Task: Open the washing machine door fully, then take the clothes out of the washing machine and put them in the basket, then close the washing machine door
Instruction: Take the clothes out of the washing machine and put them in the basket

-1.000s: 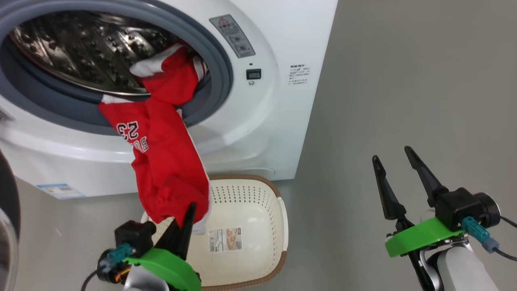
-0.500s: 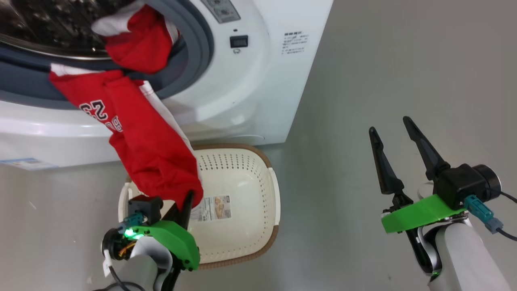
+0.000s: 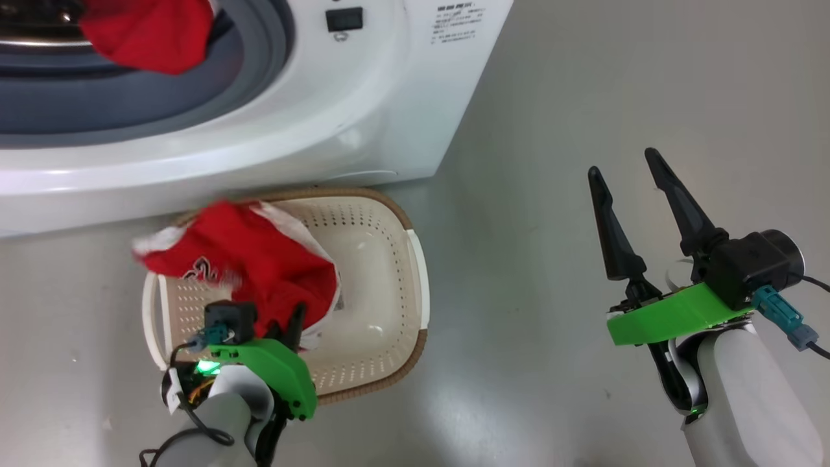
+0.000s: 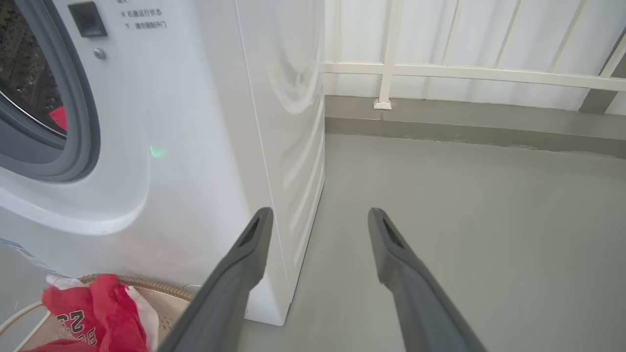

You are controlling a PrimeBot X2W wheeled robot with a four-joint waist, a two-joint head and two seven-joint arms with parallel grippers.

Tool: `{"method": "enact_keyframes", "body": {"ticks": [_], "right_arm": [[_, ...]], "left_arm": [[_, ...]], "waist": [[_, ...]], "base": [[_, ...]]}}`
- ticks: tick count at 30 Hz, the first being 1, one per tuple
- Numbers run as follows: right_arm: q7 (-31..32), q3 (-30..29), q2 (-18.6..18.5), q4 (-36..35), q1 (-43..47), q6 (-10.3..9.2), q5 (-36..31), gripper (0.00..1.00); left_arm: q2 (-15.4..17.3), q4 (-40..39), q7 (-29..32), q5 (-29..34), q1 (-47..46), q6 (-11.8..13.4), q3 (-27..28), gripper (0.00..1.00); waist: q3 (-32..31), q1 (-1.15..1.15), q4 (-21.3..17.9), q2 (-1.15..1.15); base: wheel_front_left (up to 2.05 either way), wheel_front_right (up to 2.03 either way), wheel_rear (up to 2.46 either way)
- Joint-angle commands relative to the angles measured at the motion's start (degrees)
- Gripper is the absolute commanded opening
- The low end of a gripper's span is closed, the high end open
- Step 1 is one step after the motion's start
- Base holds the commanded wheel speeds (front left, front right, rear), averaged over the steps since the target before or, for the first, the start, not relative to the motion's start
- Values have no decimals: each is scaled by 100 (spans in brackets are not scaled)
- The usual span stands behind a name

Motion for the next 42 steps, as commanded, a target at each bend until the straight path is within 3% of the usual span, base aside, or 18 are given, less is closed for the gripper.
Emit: {"method": "enact_keyframes", "body": {"ticks": [1,6,11,12,13,14,26,42], "right_arm": [[-37,145,1,-151,-42,26,34,100],[-37,184,1,-142,-105,26,84,100],[-37,181,1,-123,-157,26,114,100],[-37,181,1,-122,-165,26,119,100],[-37,179,1,-118,-169,26,127,100],[-37,176,1,-110,-173,26,136,100],[-37,180,1,120,-158,26,136,100],[-37,41,1,380,147,26,27,100]], "left_arm": [[93,23,-82,-80,-57,-38,76,0],[117,391,-95,-71,-282,-18,33,0],[189,399,-99,29,-411,226,134,2],[199,374,-99,67,-419,268,141,25],[204,373,-99,109,-423,303,136,36],[217,386,-99,159,-431,336,119,100],[230,192,-100,342,-227,356,234,100],[282,-1831,-100,622,879,507,1215,100]], "waist": [[200,0,-118,0],[337,0,-177,0],[450,0,-221,0],[466,0,-225,0],[477,0,-227,0],[484,0,-228,0],[83,0,-71,0],[-924,0,337,0]], "base": [[0,0,0],[0,0,0],[0,0,0],[0,0,0],[0,0,0],[0,0,0],[0,0,0],[0,0,0]]}}
